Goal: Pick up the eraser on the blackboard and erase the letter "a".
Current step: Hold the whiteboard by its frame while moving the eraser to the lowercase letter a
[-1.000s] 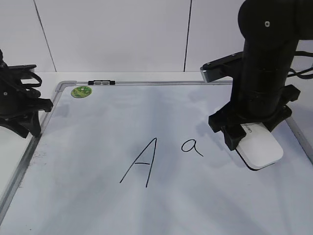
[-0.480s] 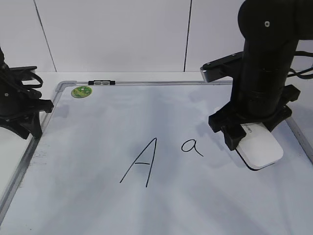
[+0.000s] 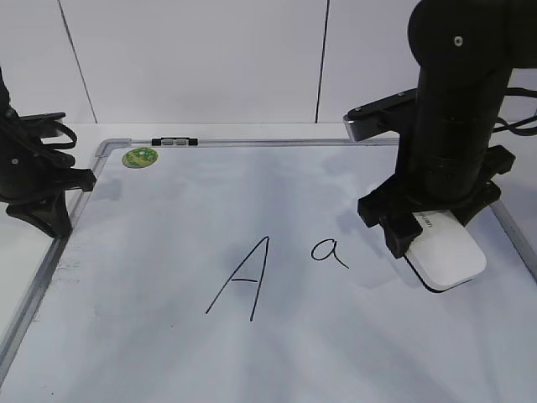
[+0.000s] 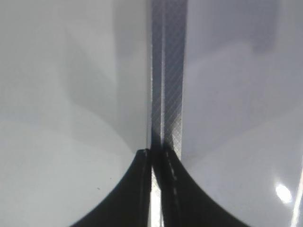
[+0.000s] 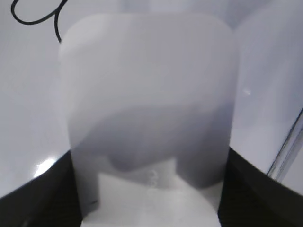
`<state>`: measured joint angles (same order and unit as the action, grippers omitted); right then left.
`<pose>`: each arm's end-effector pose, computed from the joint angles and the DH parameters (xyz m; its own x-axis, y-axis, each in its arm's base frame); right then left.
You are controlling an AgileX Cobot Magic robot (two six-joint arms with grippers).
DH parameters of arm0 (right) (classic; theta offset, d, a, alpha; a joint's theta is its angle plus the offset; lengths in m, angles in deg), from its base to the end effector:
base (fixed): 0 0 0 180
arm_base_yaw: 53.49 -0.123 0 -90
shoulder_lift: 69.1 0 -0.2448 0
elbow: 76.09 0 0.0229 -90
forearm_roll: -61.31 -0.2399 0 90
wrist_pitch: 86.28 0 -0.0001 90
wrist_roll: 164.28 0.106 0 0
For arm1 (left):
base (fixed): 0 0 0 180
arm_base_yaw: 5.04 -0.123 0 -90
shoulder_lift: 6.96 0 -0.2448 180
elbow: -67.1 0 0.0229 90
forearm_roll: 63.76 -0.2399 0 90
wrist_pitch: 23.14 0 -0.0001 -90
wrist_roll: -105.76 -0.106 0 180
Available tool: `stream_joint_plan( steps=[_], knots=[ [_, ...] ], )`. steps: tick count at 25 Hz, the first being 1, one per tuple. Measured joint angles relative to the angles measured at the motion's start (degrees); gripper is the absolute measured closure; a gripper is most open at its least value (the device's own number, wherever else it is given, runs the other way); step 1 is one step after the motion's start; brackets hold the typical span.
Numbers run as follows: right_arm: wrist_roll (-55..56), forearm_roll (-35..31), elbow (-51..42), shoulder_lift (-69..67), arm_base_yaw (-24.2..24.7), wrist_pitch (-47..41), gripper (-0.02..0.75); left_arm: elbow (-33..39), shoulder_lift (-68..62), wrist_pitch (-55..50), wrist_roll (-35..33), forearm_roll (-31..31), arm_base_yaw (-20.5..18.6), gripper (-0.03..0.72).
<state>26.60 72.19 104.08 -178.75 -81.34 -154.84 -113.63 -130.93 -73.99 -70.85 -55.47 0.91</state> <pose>0.2919 0.1331 0.1909 -0.9313 -0.3591 -0.0611 -0.3448 0.9232 -0.1695 0.3581 -0.0492 0.1089 -0.9948 -0.0465 -0.0901 -0.0349 0.9914 -0.1261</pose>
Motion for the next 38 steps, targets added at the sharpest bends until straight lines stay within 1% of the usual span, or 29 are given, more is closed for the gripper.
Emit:
stream_joint_plan(
  steps=[8, 13, 18, 24, 27, 33, 38],
  knots=[
    [0.0, -0.3, 0.6, -0.5, 0.0, 0.7, 0.176, 0.0, 0.0, -0.2, 0.0, 0.0, 0.0, 0.673],
    [0.0, -1.1, 5.0, -5.4, 0.0, -0.6, 0.176, 0.0, 0.0, -0.2, 0.0, 0.0, 0.0, 0.673],
    [-1.3, -3.6, 10.4, -10.2, 0.0, -0.8, 0.176, 0.0, 0.0, -0.2, 0.0, 0.0, 0.0, 0.673],
    [-3.0, -5.8, 14.2, -15.2, 0.0, -0.9, 0.176, 0.0, 0.0, -0.2, 0.0, 0.0, 0.0, 0.673],
    [-3.1, -6.0, 14.4, -16.9, 0.0, -0.9, 0.176, 0.0, 0.0, -0.2, 0.0, 0.0, 0.0, 0.673],
    [-3.3, -6.6, 14.6, -18.6, -2.6, -1.0, 0.176, 0.0, 0.0, -0.2, 0.0, 0.1, 0.0, 0.673],
    [-3.4, -6.5, 14.6, -19.4, -2.7, -1.0, 0.176, 0.0, 0.0, -0.2, 0.0, 0.1, 0.0, 0.673]
  ],
)
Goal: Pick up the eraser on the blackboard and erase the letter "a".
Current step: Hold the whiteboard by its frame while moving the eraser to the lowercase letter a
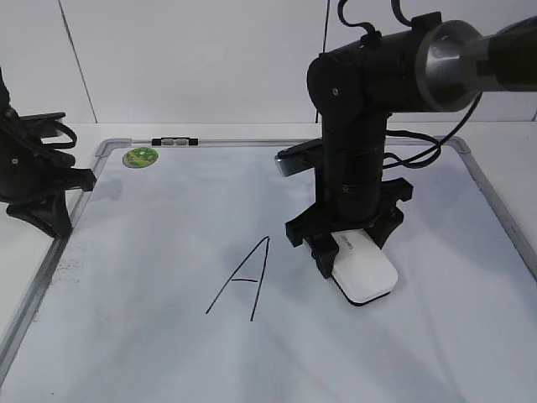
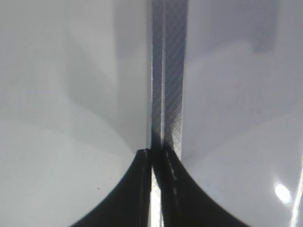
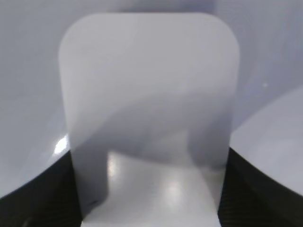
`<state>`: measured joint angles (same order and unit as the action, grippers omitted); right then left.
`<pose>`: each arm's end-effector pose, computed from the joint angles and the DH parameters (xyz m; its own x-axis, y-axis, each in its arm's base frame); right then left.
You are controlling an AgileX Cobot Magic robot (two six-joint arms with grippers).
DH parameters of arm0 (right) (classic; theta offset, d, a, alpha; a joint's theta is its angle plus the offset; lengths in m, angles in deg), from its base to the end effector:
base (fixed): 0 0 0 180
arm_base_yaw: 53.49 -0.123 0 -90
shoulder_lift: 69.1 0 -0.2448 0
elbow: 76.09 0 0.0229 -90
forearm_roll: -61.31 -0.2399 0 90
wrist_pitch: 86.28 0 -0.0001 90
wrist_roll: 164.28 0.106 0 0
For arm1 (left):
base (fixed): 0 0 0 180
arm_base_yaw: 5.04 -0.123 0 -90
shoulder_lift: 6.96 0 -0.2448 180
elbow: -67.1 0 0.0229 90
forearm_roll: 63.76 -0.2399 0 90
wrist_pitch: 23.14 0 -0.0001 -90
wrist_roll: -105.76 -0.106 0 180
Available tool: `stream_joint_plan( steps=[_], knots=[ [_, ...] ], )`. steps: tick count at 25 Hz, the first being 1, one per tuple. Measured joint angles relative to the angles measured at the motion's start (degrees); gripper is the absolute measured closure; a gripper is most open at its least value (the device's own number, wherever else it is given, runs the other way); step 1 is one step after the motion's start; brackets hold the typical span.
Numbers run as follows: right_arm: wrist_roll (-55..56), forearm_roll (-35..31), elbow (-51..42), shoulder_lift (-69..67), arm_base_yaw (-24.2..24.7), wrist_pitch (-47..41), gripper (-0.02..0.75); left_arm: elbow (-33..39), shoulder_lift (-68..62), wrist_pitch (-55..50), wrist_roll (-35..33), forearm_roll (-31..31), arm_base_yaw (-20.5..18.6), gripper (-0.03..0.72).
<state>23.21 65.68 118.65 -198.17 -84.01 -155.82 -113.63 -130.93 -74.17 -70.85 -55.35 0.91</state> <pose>0.3270 0.1840 0.1296 -0.9079 -0.4150 0.0588 -0.4186 0.9048 -0.0778 0.3578 -0.0494 0.1089 -0.9951 -0.0474 -0.0868 -0.0361 0.9912 -0.1277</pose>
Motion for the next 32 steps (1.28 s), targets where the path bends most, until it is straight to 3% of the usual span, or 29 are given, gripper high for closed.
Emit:
stream_joint_plan(
  steps=[20, 32],
  knots=[
    [0.0, 0.6, 0.1, -1.0, 0.0, -0.1, 0.176, 0.0, 0.0, 0.0, 0.0, 0.0, 0.0, 0.673],
    [0.0, -0.4, 0.2, -1.0, 5.0, 0.2, 0.176, 0.0, 0.0, 0.0, 0.0, 0.0, 0.0, 0.672]
  ],
)
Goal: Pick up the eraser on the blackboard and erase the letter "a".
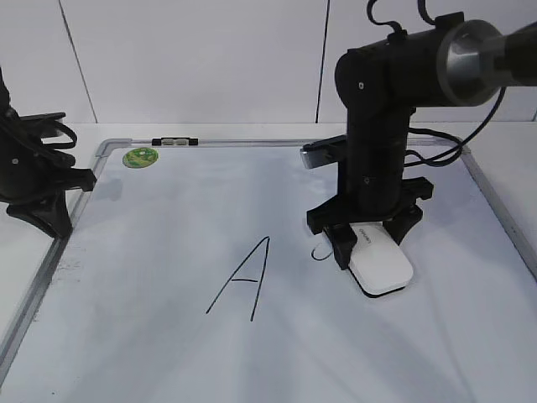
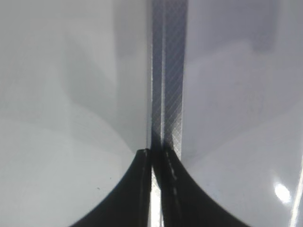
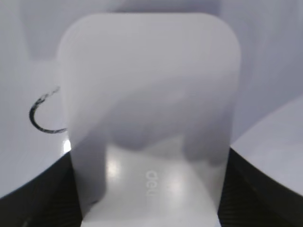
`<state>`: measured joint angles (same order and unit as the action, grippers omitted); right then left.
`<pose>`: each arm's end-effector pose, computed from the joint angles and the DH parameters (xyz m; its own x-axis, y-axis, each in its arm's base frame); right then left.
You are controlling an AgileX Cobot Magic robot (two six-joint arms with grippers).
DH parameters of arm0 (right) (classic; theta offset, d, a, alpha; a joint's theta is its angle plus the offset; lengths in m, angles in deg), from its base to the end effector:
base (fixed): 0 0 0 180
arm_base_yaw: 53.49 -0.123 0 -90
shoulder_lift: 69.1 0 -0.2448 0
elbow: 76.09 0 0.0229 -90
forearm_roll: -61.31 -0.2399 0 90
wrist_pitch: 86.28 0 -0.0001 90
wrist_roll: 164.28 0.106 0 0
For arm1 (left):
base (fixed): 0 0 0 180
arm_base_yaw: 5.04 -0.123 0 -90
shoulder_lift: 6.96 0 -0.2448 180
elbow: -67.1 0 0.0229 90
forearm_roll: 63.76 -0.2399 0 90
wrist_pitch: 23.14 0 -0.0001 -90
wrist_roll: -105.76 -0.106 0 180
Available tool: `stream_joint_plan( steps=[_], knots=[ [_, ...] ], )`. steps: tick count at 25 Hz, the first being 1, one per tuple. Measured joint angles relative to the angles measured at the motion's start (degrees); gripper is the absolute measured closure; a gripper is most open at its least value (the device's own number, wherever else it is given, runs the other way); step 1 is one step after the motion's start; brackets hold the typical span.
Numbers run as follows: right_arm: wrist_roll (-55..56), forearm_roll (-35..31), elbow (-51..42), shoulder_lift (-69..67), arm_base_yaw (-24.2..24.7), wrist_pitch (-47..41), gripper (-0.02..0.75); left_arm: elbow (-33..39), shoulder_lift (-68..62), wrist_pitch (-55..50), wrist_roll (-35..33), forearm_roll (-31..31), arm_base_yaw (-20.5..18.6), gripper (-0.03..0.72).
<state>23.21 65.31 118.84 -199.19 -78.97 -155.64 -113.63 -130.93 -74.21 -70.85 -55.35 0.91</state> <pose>0.3426 0.1556 0.1236 -0.9409 -0.3313 0.0707 -0.3361 0.9390 -0.0730 0.3577 -0.0494 0.1089 -0.9952 -0.0473 -0.0861 -0.0361 0.9912 -0.1276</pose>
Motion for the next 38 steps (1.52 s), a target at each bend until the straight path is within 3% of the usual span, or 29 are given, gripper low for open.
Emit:
stream_joint_plan(
  steps=[7, 27, 38],
  knots=[
    [0.0, -0.5, 0.0, 0.0, 0.4, 0.0, 0.176, 0.0, 0.0, 0.0, 0.0, 0.0, 0.0, 0.671],
    [-0.7, -1.2, 0.0, 0.0, -5.2, 0.0, 0.176, 0.0, 0.0, -0.1, 0.0, 0.0, 0.0, 0.670],
    [-1.0, -1.8, 0.0, 0.0, -5.6, 0.0, 0.176, 0.0, 0.0, -0.1, 0.0, 0.0, 0.0, 0.668]
  ],
)
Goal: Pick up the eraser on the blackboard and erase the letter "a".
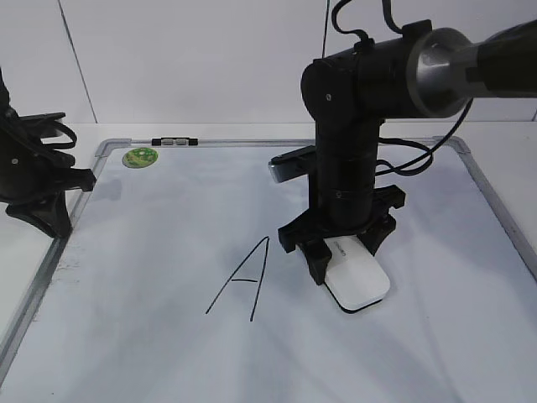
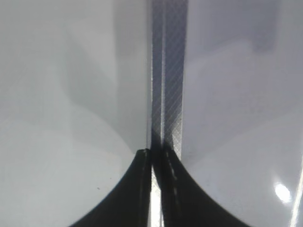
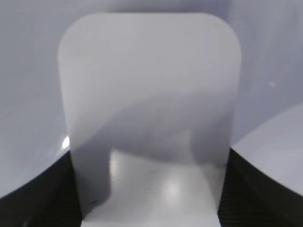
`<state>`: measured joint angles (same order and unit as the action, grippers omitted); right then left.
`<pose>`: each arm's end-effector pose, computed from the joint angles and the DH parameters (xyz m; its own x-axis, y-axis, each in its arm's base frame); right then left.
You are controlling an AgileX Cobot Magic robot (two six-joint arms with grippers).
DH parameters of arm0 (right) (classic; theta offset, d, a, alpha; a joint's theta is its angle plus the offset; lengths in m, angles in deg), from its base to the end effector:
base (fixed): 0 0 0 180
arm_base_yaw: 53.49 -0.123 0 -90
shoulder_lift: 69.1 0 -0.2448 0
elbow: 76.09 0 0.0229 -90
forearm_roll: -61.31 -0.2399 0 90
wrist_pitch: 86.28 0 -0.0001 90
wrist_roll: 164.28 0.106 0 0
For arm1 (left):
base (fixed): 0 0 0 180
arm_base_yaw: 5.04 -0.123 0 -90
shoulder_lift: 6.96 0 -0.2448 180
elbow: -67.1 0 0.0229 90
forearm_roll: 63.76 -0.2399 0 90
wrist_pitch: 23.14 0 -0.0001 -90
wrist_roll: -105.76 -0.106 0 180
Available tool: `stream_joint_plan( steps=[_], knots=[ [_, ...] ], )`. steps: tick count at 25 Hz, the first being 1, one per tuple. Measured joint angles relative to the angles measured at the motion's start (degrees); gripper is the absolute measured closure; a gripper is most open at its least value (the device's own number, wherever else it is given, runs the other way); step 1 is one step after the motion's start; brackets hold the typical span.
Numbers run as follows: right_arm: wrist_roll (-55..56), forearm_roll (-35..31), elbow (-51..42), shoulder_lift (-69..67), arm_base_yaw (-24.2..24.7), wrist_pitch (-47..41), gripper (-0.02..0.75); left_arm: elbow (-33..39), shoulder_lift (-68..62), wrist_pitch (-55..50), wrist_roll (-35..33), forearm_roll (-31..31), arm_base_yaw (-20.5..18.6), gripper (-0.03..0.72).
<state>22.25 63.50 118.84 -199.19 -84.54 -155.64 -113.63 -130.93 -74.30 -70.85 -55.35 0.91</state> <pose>0.3242 0.1907 0.1234 -0.9017 -0.4259 0.0746 -0.4296 0.9020 -0.0434 0.3575 -0.0494 0.1089 -0.9953 -0.0471 -0.0845 -0.0361 0.9912 -0.1275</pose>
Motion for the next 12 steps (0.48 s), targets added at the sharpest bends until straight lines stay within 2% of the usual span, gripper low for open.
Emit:
stream_joint_plan(
  steps=[12],
  knots=[
    [0.0, -0.2, 0.0, 0.0, 2.2, 0.0, 0.176, 0.0, 0.0, 0.0, 0.0, 0.0, 0.0, 0.664]
  ],
)
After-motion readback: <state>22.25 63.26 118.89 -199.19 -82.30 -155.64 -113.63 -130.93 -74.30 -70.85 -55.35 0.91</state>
